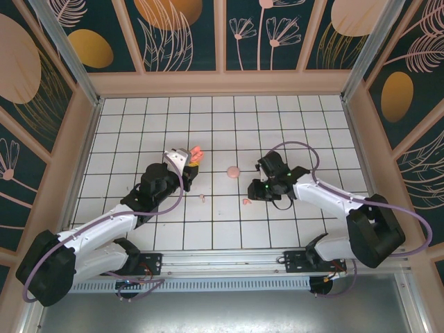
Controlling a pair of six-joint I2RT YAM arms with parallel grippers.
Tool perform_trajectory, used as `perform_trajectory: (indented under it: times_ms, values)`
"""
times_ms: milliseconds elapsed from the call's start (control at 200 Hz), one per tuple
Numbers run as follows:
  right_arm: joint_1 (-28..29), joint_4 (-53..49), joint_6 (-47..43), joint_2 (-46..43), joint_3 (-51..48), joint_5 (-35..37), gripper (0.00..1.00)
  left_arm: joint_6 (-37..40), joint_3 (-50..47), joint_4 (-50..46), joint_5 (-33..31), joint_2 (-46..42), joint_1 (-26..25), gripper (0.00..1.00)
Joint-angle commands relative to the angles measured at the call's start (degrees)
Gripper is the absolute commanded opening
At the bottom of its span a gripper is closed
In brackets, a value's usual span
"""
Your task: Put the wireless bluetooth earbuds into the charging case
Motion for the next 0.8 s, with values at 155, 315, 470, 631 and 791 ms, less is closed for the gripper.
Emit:
perform_trajectory:
  times_ms: [155, 315, 470, 631, 791]
  values:
    - [1.1, -4.1, -9.6, 5.3, 3.5, 3.8, 0.25, -0.3, 0.6, -0.3, 0.0, -0.6, -0.3, 0.09]
    - [2.2, -3.3, -11.4, 7.9, 3.9, 4.0, 0.25, -0.2, 0.8, -0.7, -0.1, -0.6, -0.3, 0.09]
    - [3.3, -2.4, -11.9, 10.2, 4.3, 3.9, 0.26, 0.0, 1.2, -1.2, -0.1, -0.7, -0.3, 0.09]
    - [4.1, -1.4, -12.0, 11.8, 4.3, 4.0, 0.26, 0.2, 1.4, -1.1, 0.0, -0.7, -0.4, 0.09]
    - [4.4, -0.6, -12.1, 12.5, 4.3, 4.1, 0.26, 0.3, 1.4, -1.1, 0.1, -0.5, -0.3, 0.08]
